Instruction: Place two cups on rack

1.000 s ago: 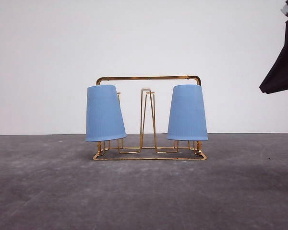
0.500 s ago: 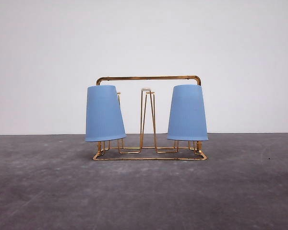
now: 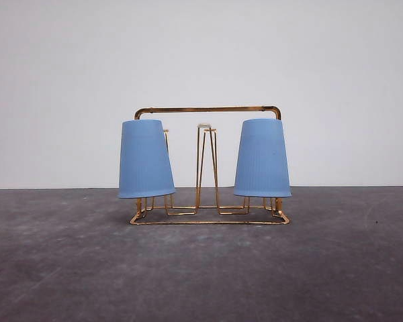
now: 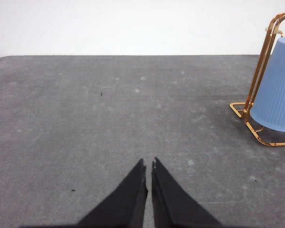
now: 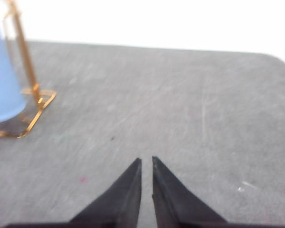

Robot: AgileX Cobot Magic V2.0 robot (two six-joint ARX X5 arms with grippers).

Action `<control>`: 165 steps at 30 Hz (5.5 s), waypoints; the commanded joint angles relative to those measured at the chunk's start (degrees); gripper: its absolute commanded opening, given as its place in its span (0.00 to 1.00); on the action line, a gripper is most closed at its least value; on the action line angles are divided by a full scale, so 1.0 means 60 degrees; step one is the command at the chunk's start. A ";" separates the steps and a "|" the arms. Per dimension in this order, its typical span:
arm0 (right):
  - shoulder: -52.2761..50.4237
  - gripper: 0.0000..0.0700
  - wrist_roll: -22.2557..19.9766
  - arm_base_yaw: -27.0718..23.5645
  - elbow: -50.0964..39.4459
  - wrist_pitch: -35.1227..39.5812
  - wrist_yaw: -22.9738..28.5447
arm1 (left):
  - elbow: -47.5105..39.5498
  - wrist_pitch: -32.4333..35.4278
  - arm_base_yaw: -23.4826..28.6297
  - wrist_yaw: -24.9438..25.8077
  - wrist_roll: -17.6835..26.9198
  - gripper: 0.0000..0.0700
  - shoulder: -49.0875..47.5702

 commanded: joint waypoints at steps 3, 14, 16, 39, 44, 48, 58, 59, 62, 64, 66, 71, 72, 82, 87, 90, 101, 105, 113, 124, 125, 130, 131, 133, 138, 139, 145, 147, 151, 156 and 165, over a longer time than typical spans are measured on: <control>0.0001 0.06 0.0160 -0.0014 -0.0058 0.0105 -0.0028 | -0.0131 0.0102 -0.0004 -0.0011 0.0040 0.00 -0.0010; 0.0001 0.06 0.0159 -0.0008 -0.0058 0.0162 -0.0026 | -0.0131 0.0102 -0.0004 -0.0015 0.0040 0.00 -0.0011; 0.0001 0.06 0.0159 -0.0008 -0.0058 0.0162 -0.0027 | -0.0131 0.0102 -0.0004 -0.0015 0.0040 0.00 -0.0011; 0.0001 0.06 0.0159 -0.0008 -0.0058 0.0162 -0.0023 | -0.0131 0.0102 -0.0004 -0.0012 0.0040 0.00 -0.0011; 0.0001 0.06 0.0159 -0.0008 -0.0058 0.0160 -0.0026 | -0.0131 0.0102 -0.0004 -0.0015 0.0040 0.00 -0.0011; 0.0001 0.06 0.0159 -0.0008 -0.0058 0.0162 -0.0026 | -0.0131 0.0102 -0.0004 -0.0015 0.0040 0.00 -0.0011; 0.0001 0.06 0.0159 -0.0008 -0.0058 0.0162 -0.0026 | -0.0131 0.0102 -0.0004 -0.0015 0.0040 0.00 -0.0011; 0.0001 0.06 0.0159 -0.0008 -0.0058 0.0162 -0.0023 | -0.0131 0.0102 -0.0004 -0.0015 0.0040 0.00 -0.0011; 0.0001 0.06 0.0159 -0.0008 -0.0058 0.0162 -0.0027 | -0.0131 0.0102 -0.0004 -0.0015 0.0040 0.00 -0.0011; 0.0001 0.06 0.0159 -0.0008 -0.0058 0.0162 -0.0026 | -0.0131 0.0102 -0.0004 -0.0015 0.0040 0.00 -0.0011; 0.0001 0.06 0.0159 -0.0008 -0.0058 0.0162 -0.0023 | -0.0131 0.0102 -0.0004 -0.0015 0.0040 0.00 -0.0011; 0.0001 0.06 0.0159 -0.0008 -0.0058 0.0162 -0.0027 | -0.0131 0.0102 -0.0004 -0.0015 0.0040 0.00 -0.0011; 0.0001 0.06 0.0159 -0.0008 -0.0058 0.0162 -0.0025 | -0.0131 0.0102 -0.0004 -0.0015 0.0040 0.00 -0.0011; 0.0001 0.06 0.0159 -0.0008 -0.0058 0.0162 -0.0026 | -0.0131 0.0102 -0.0004 -0.0015 0.0040 0.00 -0.0011; 0.0001 0.06 0.0159 -0.0008 -0.0058 0.0162 -0.0025 | -0.0131 0.0102 -0.0004 -0.0015 0.0040 0.00 -0.0011; 0.0001 0.06 0.0159 -0.0008 -0.0058 0.0162 -0.0027 | -0.0131 0.0102 -0.0004 -0.0015 0.0040 0.00 -0.0011; 0.0001 0.06 0.0159 -0.0008 -0.0058 0.0162 -0.0025 | -0.0131 0.0102 -0.0004 -0.0015 0.0040 0.00 -0.0011; 0.0001 0.06 0.0159 -0.0008 -0.0058 0.0162 -0.0023 | -0.0131 0.0102 -0.0004 -0.0013 0.0040 0.00 -0.0011; 0.0001 0.06 0.0159 -0.0008 -0.0058 0.0162 -0.0023 | -0.0131 0.0102 -0.0004 -0.0013 0.0040 0.00 -0.0011; 0.0001 0.06 0.0159 -0.0008 -0.0058 0.0162 -0.0023 | -0.0131 0.0102 -0.0004 -0.0015 0.0040 0.00 -0.0011; 0.0001 0.06 0.0159 -0.0008 -0.0058 0.0162 -0.0023 | -0.0131 0.0102 -0.0004 -0.0015 0.0040 0.00 -0.0011; 0.0001 0.06 0.0159 -0.0008 -0.0058 0.0161 -0.0023 | -0.0131 0.0102 -0.0004 -0.0013 0.0040 0.00 -0.0011; 0.0001 0.06 0.0159 -0.0008 -0.0058 0.0160 -0.0023 | -0.0131 0.0102 -0.0004 -0.0015 0.0040 0.00 -0.0011; 0.0001 0.06 0.0159 -0.0008 -0.0058 0.0162 -0.0023 | -0.0131 0.0102 -0.0004 -0.0015 0.0040 0.00 -0.0011; 0.0001 0.06 0.0159 -0.0008 -0.0058 0.0162 -0.0023 | -0.0131 0.0102 -0.0004 -0.0015 0.0040 0.00 -0.0011; 0.0001 0.06 0.0159 -0.0008 -0.0058 0.0162 -0.0025 | -0.0131 0.0102 -0.0004 -0.0015 0.0040 0.00 -0.0011; 0.0001 0.06 0.0159 -0.0008 -0.0058 0.0162 -0.0027 | -0.0131 0.0102 -0.0004 -0.0013 0.0040 0.00 -0.0011; 0.0001 0.06 0.0159 -0.0008 -0.0058 0.0162 -0.0023 | -0.0131 0.0102 -0.0004 -0.0015 0.0040 0.00 -0.0011; 0.0001 0.06 0.0159 -0.0008 -0.0058 0.0162 -0.0023 | -0.0131 0.0100 -0.0004 -0.0015 0.0040 0.00 -0.0011; 0.0001 0.06 0.0159 -0.0008 -0.0058 0.0162 -0.0023 | -0.0131 0.0102 -0.0004 -0.0015 0.0040 0.00 -0.0011; 0.0001 0.06 0.0159 -0.0008 -0.0058 0.0162 -0.0025 | -0.0131 0.0102 -0.0004 -0.0015 0.0040 0.00 -0.0011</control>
